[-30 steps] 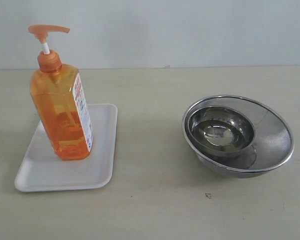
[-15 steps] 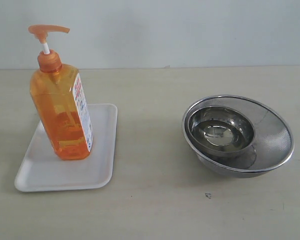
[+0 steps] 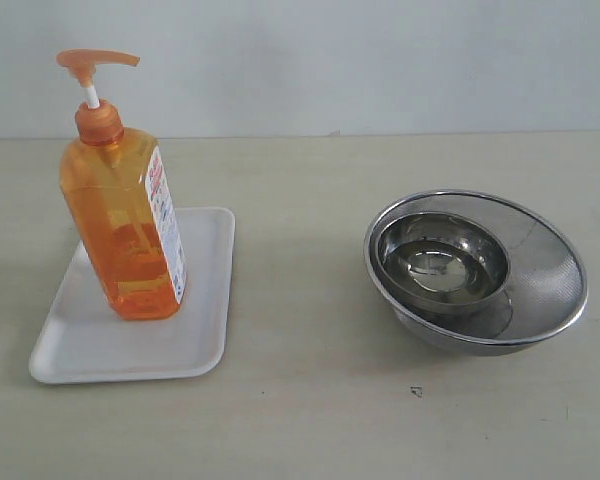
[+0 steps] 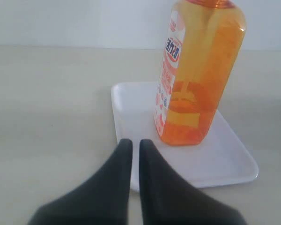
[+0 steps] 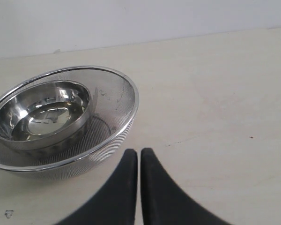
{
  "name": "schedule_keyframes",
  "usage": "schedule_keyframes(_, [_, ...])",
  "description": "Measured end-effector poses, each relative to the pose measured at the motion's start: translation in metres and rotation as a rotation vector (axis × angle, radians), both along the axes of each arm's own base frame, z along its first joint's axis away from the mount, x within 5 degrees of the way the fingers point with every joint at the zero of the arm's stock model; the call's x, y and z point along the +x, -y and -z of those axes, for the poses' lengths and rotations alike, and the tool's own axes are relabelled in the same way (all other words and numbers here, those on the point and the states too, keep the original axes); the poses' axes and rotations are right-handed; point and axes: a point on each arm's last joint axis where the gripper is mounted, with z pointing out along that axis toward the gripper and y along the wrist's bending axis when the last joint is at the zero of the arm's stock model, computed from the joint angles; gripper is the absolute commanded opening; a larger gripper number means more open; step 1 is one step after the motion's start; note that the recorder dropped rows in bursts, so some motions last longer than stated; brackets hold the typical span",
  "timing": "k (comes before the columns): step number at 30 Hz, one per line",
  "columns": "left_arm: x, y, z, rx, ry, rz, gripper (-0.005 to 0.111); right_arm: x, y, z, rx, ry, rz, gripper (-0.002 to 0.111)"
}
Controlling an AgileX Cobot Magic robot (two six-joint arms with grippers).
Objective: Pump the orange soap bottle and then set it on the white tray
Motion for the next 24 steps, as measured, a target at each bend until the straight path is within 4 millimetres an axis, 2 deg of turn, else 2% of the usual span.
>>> schedule_keyframes(13, [0.0, 0.0, 0.0, 0.0, 0.0, 0.0, 0.005, 0.0003, 0.0, -0.0011, -0.005, 0.012, -0.002, 0.0])
schedule_keyframes(24, [0.0, 0.0, 0.0, 0.0, 0.0, 0.0, 0.005, 0.0019, -0.0005, -0.0081, -0.026, 0.092, -0.012, 0.0])
